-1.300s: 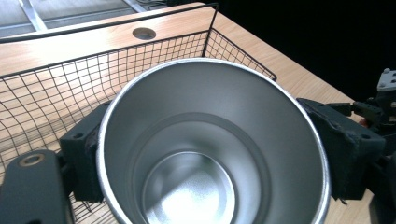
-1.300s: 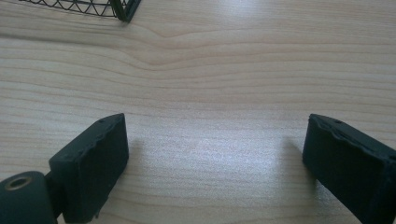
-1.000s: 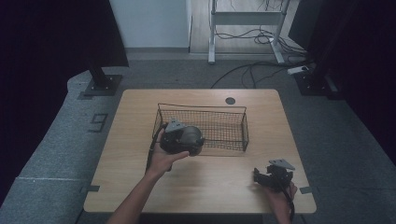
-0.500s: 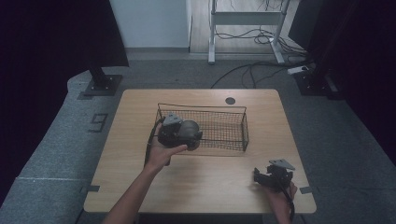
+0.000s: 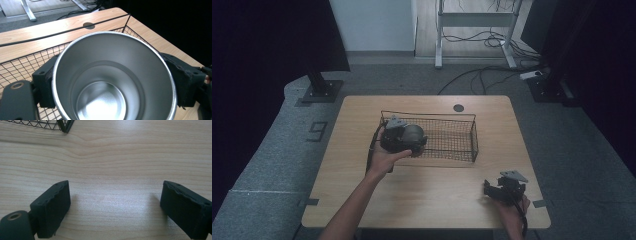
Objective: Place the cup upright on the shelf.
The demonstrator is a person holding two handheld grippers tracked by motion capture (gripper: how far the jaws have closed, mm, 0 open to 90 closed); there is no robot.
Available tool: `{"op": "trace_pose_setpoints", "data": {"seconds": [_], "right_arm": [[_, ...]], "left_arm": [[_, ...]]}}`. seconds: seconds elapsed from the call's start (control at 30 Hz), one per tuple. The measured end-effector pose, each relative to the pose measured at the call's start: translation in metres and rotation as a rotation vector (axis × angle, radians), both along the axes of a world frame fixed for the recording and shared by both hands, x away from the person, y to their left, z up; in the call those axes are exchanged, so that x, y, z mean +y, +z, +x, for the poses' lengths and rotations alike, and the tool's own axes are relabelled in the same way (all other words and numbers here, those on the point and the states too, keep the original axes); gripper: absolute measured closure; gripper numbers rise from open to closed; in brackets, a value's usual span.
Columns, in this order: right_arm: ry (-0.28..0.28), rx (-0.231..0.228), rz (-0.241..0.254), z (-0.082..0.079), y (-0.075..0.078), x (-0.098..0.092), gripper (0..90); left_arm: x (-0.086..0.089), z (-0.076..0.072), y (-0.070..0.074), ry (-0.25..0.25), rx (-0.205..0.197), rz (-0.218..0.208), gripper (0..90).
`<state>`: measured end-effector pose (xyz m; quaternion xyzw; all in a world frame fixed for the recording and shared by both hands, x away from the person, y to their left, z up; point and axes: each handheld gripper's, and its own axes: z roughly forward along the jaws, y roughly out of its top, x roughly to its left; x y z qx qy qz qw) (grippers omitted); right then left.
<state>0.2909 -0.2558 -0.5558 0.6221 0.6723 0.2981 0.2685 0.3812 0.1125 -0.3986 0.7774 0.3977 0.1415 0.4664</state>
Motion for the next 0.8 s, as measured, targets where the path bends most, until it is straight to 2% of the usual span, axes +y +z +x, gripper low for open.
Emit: {"op": "trace_pose_setpoints", "data": {"seconds": [0.3, 0.8], "right_arm": [[0.001, 0.000, 0.000, 0.000, 0.000, 0.000, 9.2], [-0.001, -0.001, 0.000, 0.000, 0.000, 0.000, 9.5]], "left_arm": [[0.002, 0.007, -0.001, 0.011, 0.007, -0.011, 14.3], [0.001, 0.020, 0.001, 0.021, 0.010, 0.000, 14.3]]}}
